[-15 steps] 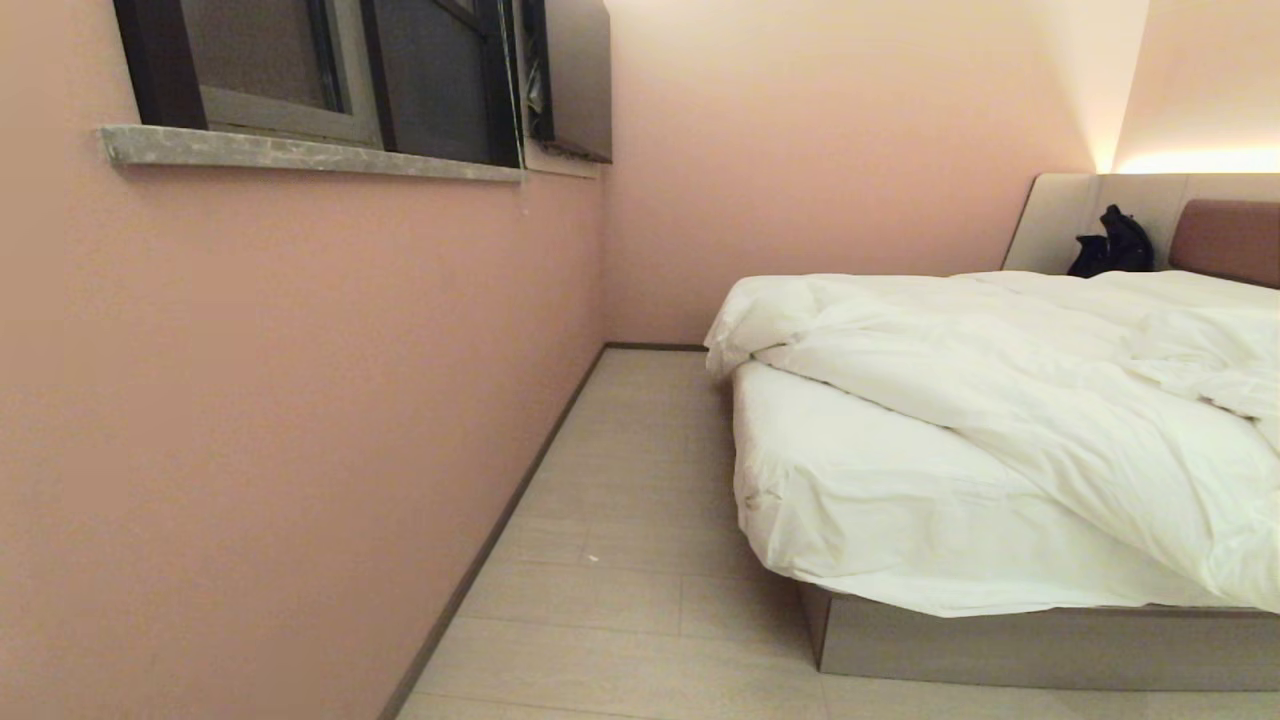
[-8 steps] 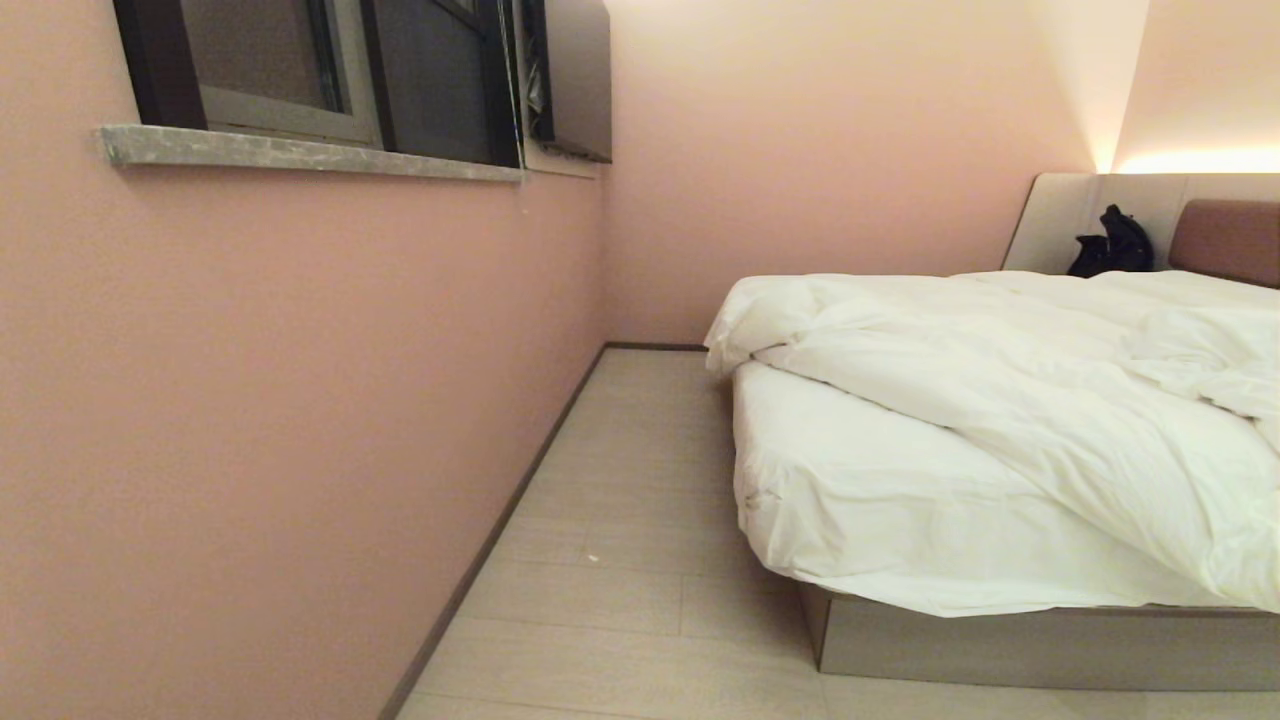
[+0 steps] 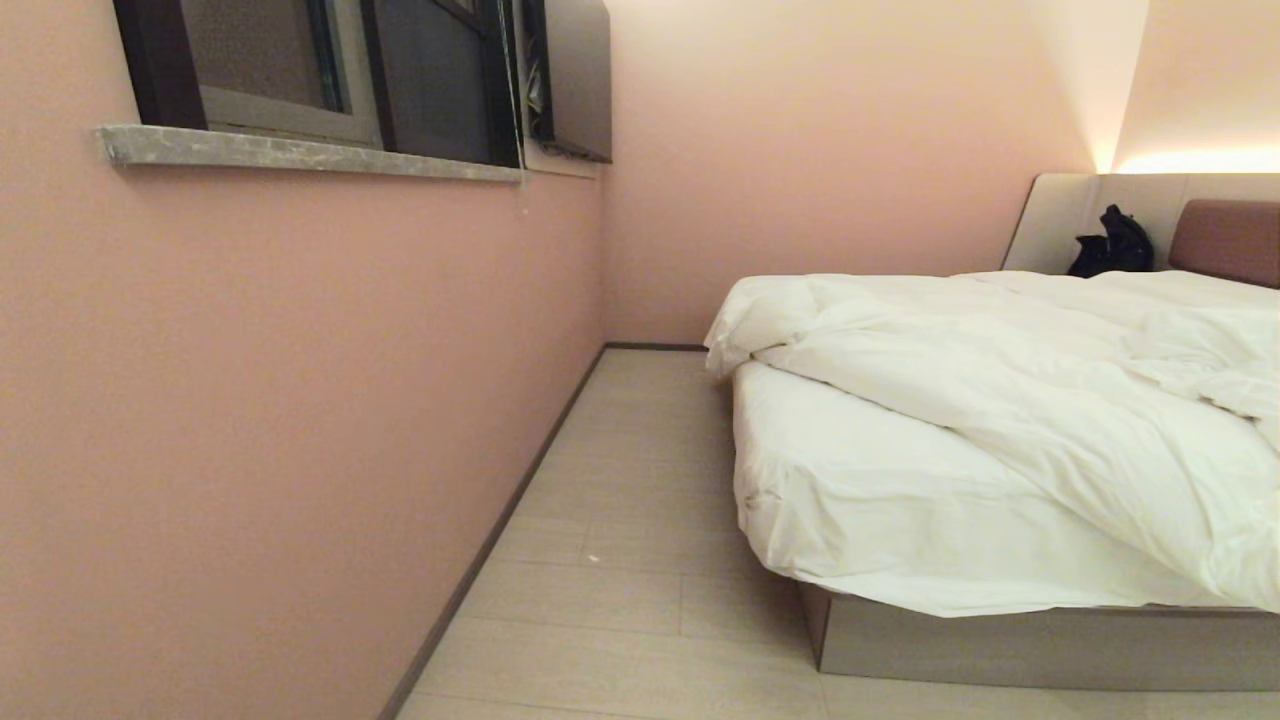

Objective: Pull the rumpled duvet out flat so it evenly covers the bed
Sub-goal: Hold the folded corner of the quilt

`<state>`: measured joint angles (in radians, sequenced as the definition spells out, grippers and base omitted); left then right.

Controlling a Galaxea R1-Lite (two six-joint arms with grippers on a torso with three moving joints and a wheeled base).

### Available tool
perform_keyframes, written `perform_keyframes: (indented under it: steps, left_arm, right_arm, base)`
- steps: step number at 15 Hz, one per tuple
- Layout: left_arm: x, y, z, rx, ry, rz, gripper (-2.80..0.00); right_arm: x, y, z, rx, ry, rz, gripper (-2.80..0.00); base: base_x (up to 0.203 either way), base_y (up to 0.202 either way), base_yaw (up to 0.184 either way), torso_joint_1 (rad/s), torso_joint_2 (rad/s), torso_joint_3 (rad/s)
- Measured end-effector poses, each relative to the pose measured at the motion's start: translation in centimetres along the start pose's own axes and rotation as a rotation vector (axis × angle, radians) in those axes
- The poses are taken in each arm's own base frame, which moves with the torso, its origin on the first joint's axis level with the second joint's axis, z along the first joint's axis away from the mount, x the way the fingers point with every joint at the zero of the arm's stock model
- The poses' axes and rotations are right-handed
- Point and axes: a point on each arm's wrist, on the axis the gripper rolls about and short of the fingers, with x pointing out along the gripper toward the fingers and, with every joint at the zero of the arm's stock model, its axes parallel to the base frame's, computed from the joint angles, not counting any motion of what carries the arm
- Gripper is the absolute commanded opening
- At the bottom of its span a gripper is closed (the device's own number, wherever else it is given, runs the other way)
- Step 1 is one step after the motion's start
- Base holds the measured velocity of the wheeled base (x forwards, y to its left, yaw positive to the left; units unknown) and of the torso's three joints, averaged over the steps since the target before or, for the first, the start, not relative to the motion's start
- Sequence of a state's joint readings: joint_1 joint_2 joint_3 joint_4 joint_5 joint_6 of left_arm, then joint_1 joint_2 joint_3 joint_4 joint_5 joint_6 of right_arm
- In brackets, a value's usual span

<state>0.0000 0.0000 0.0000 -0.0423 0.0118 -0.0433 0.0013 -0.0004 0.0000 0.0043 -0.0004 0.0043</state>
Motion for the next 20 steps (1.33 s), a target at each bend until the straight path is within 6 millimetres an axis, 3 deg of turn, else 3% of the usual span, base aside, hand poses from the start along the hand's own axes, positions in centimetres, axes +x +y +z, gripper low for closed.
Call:
perform_keyframes:
  steps: [20]
  left_arm:
    - [0.0, 0.0, 0.0, 0.003, 0.0, -0.001, -2.8]
  right_arm:
    - [0.0, 0.0, 0.0, -0.002, 0.0, 0.0, -2.8]
  base:
    - [0.0, 0.0, 0.0, 0.0, 0.0, 0.0]
